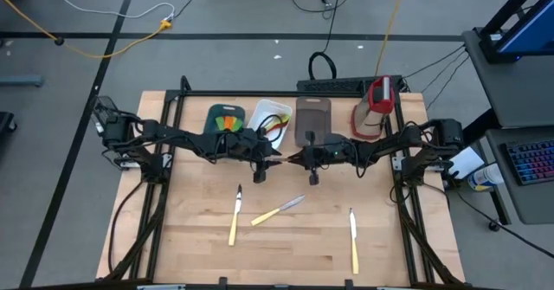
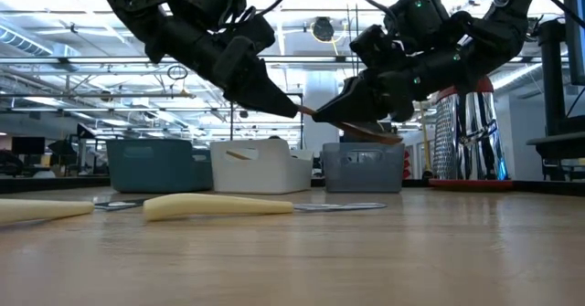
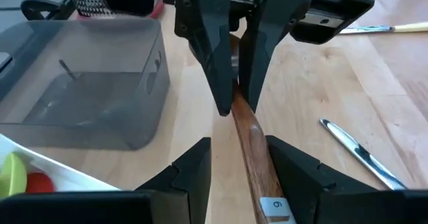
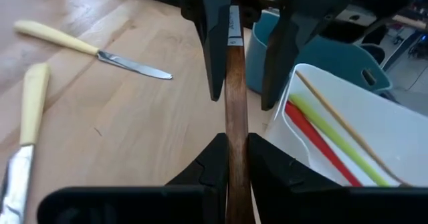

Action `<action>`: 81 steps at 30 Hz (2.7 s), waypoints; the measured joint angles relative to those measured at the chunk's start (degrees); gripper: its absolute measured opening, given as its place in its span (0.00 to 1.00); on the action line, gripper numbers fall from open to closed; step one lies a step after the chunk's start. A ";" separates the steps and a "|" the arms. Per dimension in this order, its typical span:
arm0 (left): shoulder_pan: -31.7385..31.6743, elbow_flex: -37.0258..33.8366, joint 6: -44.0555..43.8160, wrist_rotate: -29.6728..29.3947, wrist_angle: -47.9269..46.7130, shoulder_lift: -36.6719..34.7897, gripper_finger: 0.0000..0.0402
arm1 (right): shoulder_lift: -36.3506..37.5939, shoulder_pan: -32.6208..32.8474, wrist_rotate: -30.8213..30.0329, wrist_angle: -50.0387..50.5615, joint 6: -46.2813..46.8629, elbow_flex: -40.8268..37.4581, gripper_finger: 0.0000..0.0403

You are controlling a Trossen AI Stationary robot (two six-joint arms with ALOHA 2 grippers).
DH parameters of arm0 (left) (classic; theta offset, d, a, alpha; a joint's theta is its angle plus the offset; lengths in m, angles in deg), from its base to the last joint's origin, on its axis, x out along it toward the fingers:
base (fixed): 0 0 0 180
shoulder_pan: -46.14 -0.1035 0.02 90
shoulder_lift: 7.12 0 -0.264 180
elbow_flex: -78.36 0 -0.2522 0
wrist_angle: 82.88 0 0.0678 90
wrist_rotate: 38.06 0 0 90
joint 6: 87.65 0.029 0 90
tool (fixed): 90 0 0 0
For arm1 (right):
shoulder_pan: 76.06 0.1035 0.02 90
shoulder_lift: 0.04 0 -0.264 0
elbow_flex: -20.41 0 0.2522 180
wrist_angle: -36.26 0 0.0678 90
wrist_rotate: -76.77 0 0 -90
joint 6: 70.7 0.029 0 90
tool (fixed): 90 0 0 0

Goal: Pick & Place Kitchen Items
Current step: Put the brown serving spoon into the white bin

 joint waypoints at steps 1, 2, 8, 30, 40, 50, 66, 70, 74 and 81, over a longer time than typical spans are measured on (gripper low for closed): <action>0.01 0.00 0.51 0.00 0.03 0.00 0.35 | 0.00 -0.01 0.08 0.01 0.93 0.00 0.09; 0.02 0.00 1.18 0.00 0.06 0.00 0.35 | 0.00 -0.01 0.11 0.01 1.63 -0.01 0.09; 0.30 0.00 4.01 -1.64 0.44 0.00 0.35 | 0.00 -0.07 0.05 0.01 2.54 -0.02 0.10; 1.27 0.10 2.42 -5.44 0.56 -0.06 0.07 | 0.00 -0.25 -0.53 -1.51 4.04 -0.09 0.18; 4.20 0.09 -3.19 -17.24 -3.08 -0.66 0.07 | 0.00 0.16 0.39 -6.07 4.03 -0.04 0.35; 7.06 0.11 -4.03 -24.71 -12.41 -10.78 0.07 | 0.00 3.75 0.28 -7.89 3.39 0.00 0.40; 0.04 0.04 4.92 -41.53 -32.08 -16.95 0.07 | 0.00 4.28 0.07 -8.30 3.89 0.00 0.39; -2.06 0.11 13.72 -42.11 -32.17 -14.68 0.07 | 0.00 4.28 0.05 -8.40 3.94 0.00 0.39; -3.36 0.06 19.98 -42.08 -33.09 -11.58 0.07 | 0.00 4.28 0.07 -8.40 3.87 0.00 0.39; -3.90 0.07 30.20 -43.94 -30.48 -6.28 0.13 | 0.00 4.28 0.07 -8.07 2.49 0.00 0.39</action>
